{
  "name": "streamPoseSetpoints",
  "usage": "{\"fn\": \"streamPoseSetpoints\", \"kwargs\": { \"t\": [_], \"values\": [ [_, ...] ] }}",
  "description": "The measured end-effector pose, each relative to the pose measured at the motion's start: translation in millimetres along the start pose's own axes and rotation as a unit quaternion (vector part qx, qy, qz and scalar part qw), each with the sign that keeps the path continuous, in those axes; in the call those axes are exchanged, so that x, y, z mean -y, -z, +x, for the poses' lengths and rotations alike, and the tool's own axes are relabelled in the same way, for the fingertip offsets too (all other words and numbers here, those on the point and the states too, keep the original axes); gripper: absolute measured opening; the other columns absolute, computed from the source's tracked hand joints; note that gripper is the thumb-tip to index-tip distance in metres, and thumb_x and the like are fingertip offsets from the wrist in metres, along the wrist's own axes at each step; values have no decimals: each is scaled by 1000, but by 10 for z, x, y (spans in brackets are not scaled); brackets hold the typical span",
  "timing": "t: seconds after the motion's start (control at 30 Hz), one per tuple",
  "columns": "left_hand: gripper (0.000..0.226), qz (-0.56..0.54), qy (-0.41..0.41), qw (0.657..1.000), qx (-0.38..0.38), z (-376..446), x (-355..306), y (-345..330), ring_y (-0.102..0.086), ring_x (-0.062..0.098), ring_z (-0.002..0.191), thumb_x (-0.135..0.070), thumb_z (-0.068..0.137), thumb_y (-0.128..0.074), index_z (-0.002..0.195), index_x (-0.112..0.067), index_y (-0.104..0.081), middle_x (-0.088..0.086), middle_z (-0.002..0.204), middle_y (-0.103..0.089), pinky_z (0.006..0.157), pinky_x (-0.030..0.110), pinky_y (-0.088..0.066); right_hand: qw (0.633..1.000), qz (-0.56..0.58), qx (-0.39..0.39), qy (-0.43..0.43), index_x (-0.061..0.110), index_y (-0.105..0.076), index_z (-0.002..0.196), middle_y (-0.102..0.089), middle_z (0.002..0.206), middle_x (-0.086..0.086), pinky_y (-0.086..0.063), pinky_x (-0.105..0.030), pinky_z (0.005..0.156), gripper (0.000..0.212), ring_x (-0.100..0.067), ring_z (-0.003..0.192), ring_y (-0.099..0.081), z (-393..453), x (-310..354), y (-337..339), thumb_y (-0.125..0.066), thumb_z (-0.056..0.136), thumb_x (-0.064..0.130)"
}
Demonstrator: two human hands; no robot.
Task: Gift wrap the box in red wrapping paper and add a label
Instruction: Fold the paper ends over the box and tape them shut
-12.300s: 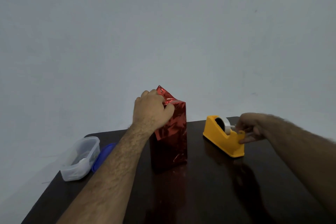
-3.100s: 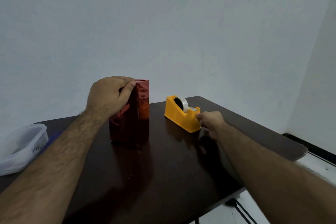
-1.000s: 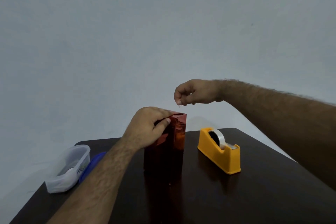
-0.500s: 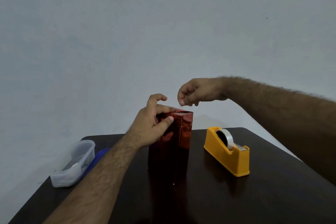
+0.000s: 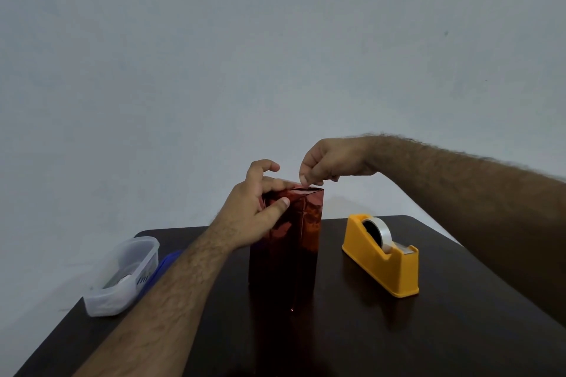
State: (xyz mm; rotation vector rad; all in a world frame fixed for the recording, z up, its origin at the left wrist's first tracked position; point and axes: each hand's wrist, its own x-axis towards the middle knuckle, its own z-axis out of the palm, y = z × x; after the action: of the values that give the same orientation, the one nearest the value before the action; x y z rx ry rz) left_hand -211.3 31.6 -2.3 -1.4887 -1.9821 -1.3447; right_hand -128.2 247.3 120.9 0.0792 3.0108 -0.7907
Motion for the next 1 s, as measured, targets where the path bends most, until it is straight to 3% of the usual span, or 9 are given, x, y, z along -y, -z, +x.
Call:
{"fn": "streamPoseSetpoints", "kwargs": {
  "t": [0.17,0.23,0.33,0.4,0.53,0.7,0.77,0.87,1.0],
  "values": [
    [41,7,1,1000,-4,3,-26,7,-62,-11,114,-20,101,-72,129,-45,-55,-25,140,-61,74,6,-46,1000,-17,-21,2,17,-79,96,-66,78,5,-39,-31,70,6,-11,77,-50,54,8,-15,-75,94,21],
    [44,6,9,1000,-1,1,-19,0,-63,-12,111,-17,101,-72,138,-31,-53,-40,127,-63,74,6,-46,999,-38,-24,-4,12,-79,99,-65,75,9,-40,-31,72,10,-10,78,-51,87,17,-21,-72,95,19],
    [46,25,8,1000,6,3,3,-3,-62,-14,109,-14,101,-71,144,-16,-54,-60,118,-52,77,5,-45,997,-77,-12,-15,10,-76,93,-68,73,14,-45,-37,96,12,-9,87,-59,124,22,-25,-73,95,21],
    [49,23,4,1000,2,11,13,-12,-65,-9,107,-13,100,-72,143,-19,-48,-50,122,-61,77,6,-46,995,-97,-6,-20,17,-74,82,-68,71,16,-45,-41,102,13,-8,89,-61,140,46,-18,-76,93,24],
    [50,24,11,1000,0,15,37,-21,-64,-8,117,-16,101,-71,143,-23,-46,-40,124,-67,82,8,-46,989,-148,-4,-24,22,-74,70,-72,69,15,-48,-37,91,20,-6,87,-63,191,128,33,-80,88,25],
    [55,44,2,999,1,18,3,-7,-63,-10,119,-18,101,-71,147,-28,-41,-35,123,-72,91,8,-44,984,-168,-16,-51,20,-80,78,-80,95,0,-54,-46,101,20,-20,99,-66,221,147,43,-87,81,39],
    [53,51,-6,999,-1,24,-8,-2,-63,-10,118,-18,101,-71,147,-25,-47,-41,123,-68,95,15,-48,978,-194,-20,-72,18,-81,85,-79,93,4,-54,-50,105,38,-22,107,-68,216,134,71,-88,75,53],
    [45,57,-16,998,-1,15,9,-9,-60,-13,119,-17,101,-70,144,-20,-58,-57,123,-54,101,20,-49,967,-217,-25,-129,19,-72,86,-68,93,6,-56,-43,92,71,-23,100,-65,194,31,115,-84,56,82],
    [47,39,-12,999,-8,7,18,-19,-64,-6,119,-15,101,-70,136,-31,-44,-33,124,-72,93,11,-45,965,-165,-53,-198,13,-62,133,-62,129,-4,-50,-47,102,116,-28,123,-57,121,-186,36,-74,51,94]
  ]
}}
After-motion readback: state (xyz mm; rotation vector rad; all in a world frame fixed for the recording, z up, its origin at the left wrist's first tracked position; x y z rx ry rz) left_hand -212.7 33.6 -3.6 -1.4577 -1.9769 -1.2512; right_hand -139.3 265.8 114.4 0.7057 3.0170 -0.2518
